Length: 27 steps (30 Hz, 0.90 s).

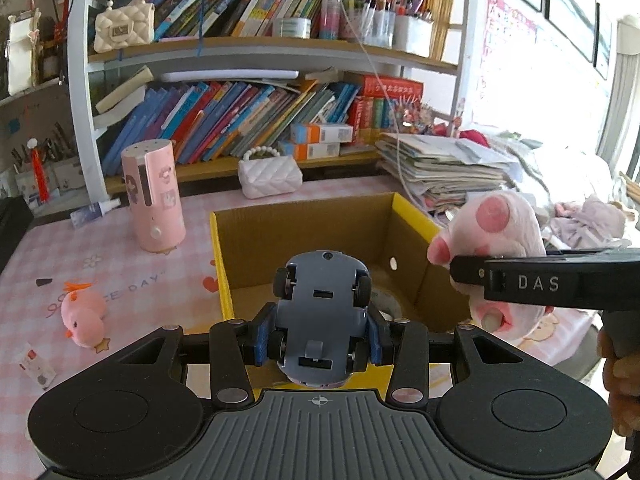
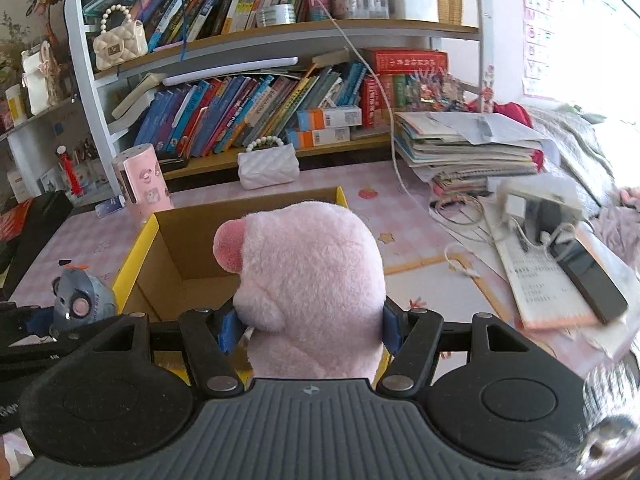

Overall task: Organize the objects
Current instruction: 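Carry the toy car with the left tool over the yellow box while the right tool carries the pig there, then lower and open the left tool releasing the car into the box while the right tool drops the pig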

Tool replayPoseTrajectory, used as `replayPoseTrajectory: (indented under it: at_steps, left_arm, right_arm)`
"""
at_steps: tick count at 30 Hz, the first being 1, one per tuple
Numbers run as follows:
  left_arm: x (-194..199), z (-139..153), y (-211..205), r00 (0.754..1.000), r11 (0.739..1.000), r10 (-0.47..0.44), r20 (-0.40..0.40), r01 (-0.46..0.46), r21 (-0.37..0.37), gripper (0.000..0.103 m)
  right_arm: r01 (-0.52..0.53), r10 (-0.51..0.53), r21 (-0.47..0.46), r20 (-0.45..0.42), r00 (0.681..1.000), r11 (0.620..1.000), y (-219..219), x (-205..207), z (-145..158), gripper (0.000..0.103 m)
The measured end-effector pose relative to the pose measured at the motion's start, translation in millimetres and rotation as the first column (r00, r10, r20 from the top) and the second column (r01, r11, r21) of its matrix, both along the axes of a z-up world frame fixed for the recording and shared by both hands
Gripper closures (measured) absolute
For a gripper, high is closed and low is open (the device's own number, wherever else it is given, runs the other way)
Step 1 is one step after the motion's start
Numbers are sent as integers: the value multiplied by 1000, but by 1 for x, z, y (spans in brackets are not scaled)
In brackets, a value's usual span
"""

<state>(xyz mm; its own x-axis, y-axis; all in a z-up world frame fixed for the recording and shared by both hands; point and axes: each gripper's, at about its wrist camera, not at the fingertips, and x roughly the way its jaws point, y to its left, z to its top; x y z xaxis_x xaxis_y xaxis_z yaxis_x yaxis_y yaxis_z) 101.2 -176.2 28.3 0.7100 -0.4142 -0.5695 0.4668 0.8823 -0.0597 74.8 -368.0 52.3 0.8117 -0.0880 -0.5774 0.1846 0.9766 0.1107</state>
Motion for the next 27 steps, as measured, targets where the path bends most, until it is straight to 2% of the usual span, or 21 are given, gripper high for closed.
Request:
replayPoseTrajectory:
  at_steps: [18, 27]
  left_arm:
    - [43, -38, -38, 994, 992, 59, -90, -48, 120, 61]
    - [51, -46, -49, 995, 976, 75, -59, -61, 207, 61]
  right_arm:
    - [-178, 178, 3, -43, 983, 984, -7, 71, -22, 41]
    - [-290, 288, -1, -116, 951, 957, 4, 115, -36, 41]
